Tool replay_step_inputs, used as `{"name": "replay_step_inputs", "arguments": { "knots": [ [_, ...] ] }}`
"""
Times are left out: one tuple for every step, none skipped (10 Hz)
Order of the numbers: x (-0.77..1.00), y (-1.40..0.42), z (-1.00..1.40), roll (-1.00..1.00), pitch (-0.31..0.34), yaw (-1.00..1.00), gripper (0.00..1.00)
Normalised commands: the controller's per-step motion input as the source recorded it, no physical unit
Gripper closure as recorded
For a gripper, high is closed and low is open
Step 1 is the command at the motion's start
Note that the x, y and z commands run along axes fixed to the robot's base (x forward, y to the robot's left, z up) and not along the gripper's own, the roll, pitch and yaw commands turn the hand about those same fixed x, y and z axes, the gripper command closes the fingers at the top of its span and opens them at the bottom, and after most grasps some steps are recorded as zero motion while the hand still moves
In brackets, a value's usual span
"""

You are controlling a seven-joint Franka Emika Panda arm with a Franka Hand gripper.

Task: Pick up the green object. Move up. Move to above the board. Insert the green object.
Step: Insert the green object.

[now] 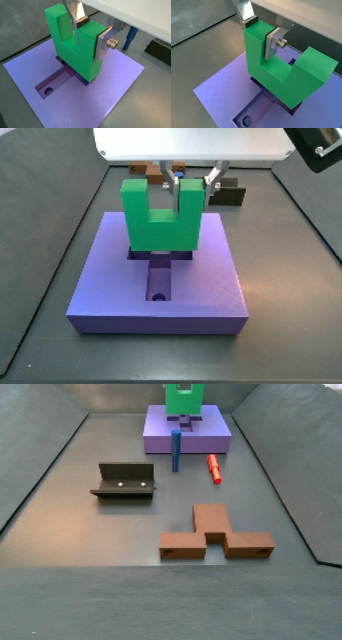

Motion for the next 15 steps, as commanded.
{"name": "replay_step_inputs", "arguments": {
  "knots": [
    [0.17,0.00,-0.12,0.17,0.011,0.00,1.00],
    [0.05,0.00,-0.15,0.15,0.000,0.00,1.00],
    [0.00,0.00,-0.16,0.10,0.000,0.00,1.00],
    [0.00,0.00,-0.19,0.06,0.000,0.00,1.00],
    [-0.03,-0.05,-0.09,0.00,0.000,0.03,1.00],
    [-0.06,-0.07,-0.05,-0.01,-0.011,0.05,1.00],
    [-0.07,-0.07,-0.09,0.00,-0.013,0.07,1.00],
    [-0.05,-0.08,-0.11,-0.02,-0.020,0.08,1.00],
    [-0.08,-0.03,-0.14,-0.03,-0.033,0.05,1.00],
    [-0.08,0.00,-0.15,-0.02,-0.033,0.00,1.00],
    [-0.02,0.00,-0.14,-0.03,-0.030,0.00,1.00],
    [0.00,0.00,-0.15,-0.06,-0.030,0.00,1.00],
    [0.00,0.00,-0.17,-0.09,-0.029,0.00,1.00],
    [0.00,0.00,-0.25,-0.13,-0.027,0.00,1.00],
    [0.00,0.00,-0.37,-0.16,-0.050,-0.01,1.00]
  ]
}}
